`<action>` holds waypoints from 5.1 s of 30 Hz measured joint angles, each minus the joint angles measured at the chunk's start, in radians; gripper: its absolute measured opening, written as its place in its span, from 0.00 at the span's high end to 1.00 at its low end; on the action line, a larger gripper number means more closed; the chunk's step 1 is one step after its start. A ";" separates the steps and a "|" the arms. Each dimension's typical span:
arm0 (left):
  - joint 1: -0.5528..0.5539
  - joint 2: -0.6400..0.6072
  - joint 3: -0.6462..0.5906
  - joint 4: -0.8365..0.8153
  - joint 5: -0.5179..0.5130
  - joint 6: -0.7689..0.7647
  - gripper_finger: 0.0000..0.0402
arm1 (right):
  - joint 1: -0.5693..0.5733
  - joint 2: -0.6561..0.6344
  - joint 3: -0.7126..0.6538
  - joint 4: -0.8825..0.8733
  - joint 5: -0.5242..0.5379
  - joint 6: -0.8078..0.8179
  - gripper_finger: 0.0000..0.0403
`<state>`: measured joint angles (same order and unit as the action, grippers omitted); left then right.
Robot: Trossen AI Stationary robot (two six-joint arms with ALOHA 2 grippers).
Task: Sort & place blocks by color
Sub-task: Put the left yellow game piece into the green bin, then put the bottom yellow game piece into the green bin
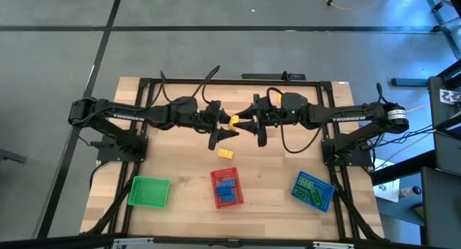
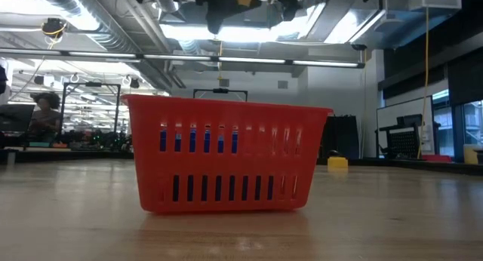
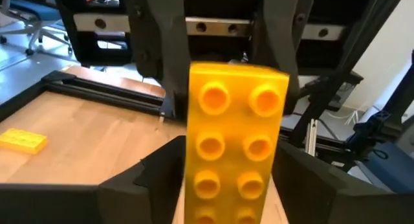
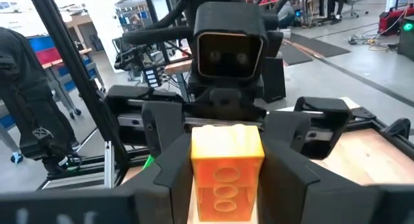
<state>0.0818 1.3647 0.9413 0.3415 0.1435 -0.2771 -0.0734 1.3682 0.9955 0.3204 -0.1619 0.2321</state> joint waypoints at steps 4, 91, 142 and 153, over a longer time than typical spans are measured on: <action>0.003 -0.008 0.000 -0.016 0.003 0.010 0.60 | 0.000 0.000 0.000 -0.001 -0.006 -0.001 0.65; -0.934 -0.186 -0.108 -1.181 -0.093 -1.269 0.69 | -0.071 -0.152 -0.235 -0.003 -0.068 0.155 0.29; -0.992 -0.476 -0.195 -1.048 -0.602 -1.585 0.52 | -0.071 -0.152 -0.235 -0.018 -0.066 0.126 0.29; -0.514 -0.671 -0.194 -0.894 -0.874 -0.705 0.52 | -0.071 -0.152 -0.235 -0.018 -0.067 0.140 0.29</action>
<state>-0.4319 0.6940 0.7471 -0.5524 -0.7309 -0.9820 -0.1448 1.2163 0.7606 0.3028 -0.2291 0.3724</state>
